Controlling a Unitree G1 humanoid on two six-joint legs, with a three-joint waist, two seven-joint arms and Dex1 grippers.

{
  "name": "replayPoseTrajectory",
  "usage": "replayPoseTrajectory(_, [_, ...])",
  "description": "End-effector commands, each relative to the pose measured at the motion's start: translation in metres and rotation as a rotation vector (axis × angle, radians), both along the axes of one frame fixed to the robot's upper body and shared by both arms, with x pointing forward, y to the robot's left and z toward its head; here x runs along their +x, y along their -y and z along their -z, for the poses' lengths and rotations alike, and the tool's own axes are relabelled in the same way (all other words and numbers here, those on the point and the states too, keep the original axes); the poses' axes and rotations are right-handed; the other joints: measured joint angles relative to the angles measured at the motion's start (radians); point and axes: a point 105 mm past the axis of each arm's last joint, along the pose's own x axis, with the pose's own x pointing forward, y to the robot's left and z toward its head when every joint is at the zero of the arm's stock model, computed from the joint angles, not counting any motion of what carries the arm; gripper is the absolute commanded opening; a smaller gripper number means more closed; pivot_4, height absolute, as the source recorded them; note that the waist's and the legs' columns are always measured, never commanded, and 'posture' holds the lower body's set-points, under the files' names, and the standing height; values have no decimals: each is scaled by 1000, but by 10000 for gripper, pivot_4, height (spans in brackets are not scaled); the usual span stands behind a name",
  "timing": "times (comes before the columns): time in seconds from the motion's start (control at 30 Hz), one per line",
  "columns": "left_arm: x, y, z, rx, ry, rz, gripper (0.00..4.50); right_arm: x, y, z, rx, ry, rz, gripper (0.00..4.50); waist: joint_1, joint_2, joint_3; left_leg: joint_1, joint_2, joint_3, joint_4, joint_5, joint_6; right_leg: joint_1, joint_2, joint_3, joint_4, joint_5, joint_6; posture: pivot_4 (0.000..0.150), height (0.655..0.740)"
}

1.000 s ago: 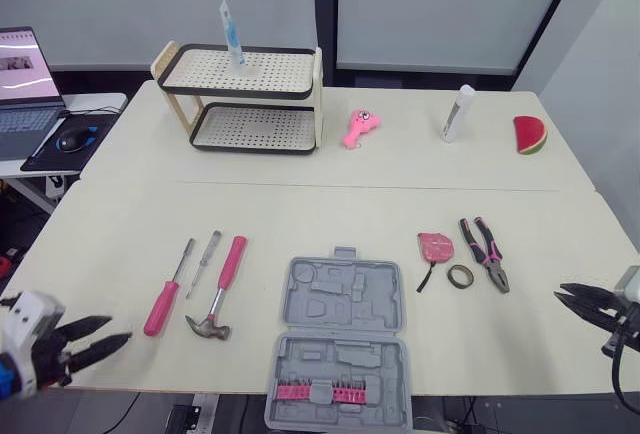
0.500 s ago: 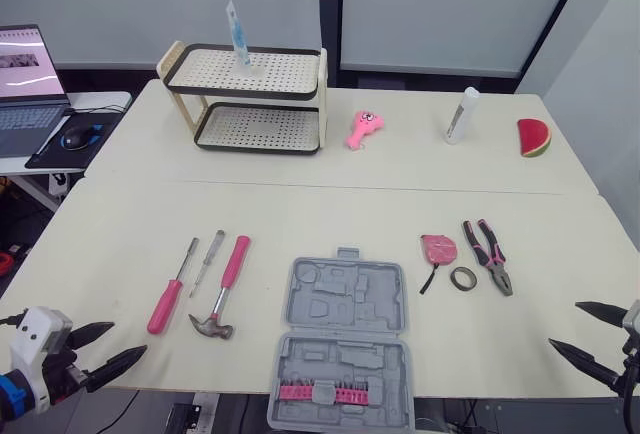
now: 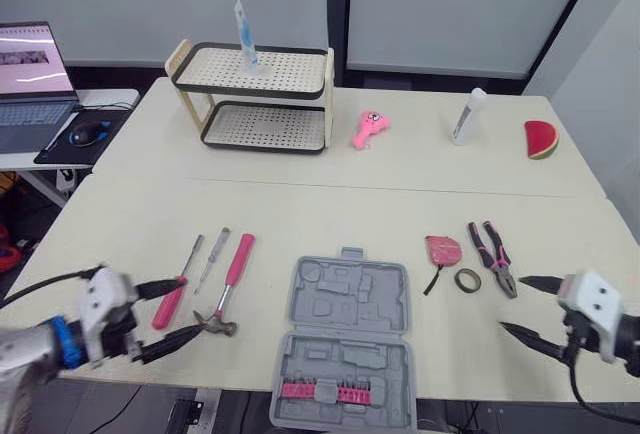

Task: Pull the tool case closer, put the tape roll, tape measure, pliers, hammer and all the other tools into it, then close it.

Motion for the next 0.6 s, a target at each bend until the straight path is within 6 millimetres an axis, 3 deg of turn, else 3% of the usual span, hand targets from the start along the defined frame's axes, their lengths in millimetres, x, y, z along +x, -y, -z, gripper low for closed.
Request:
replayPoseTrajectory(0.03, [3,34,-14,-21,24,169,45000,10,-12,4,3,0,6,44778,-1,0,0,0,0,0,0,0,0,0,0,0,0,0,0,1500,7350])
replayPoseTrajectory(0.07, [4,43,-17,-25,34,214,45000,13,-14,8,0,-2,5,44778,-1,1,1,0,0,0,0,0,0,0,0,0,0,0,0,1500,7350])
replayPoseTrajectory(0.17, [7,64,-24,-33,46,320,45000,27,-20,15,0,7,32,39103,-4,1,2,-1,0,0,0,0,0,-1,0,0,0,0,0,1500,7350])
replayPoseTrajectory(0.3, [10,80,-30,-39,51,405,45000,39,-23,27,-8,-7,59,25857,-4,4,3,-2,0,0,0,0,0,-2,0,0,0,0,0,1500,7350])
replayPoseTrajectory(0.43, [10,87,-30,-40,56,442,45000,49,-30,34,-4,-23,91,25857,-4,4,4,-3,0,0,0,0,0,-3,0,0,0,0,0,1500,7350])
replayPoseTrajectory(0.6, [9,81,-22,-34,56,445,45000,55,-32,44,-27,-54,120,25857,-3,5,5,-3,0,0,0,0,0,-4,0,0,0,0,0,1500,7350])
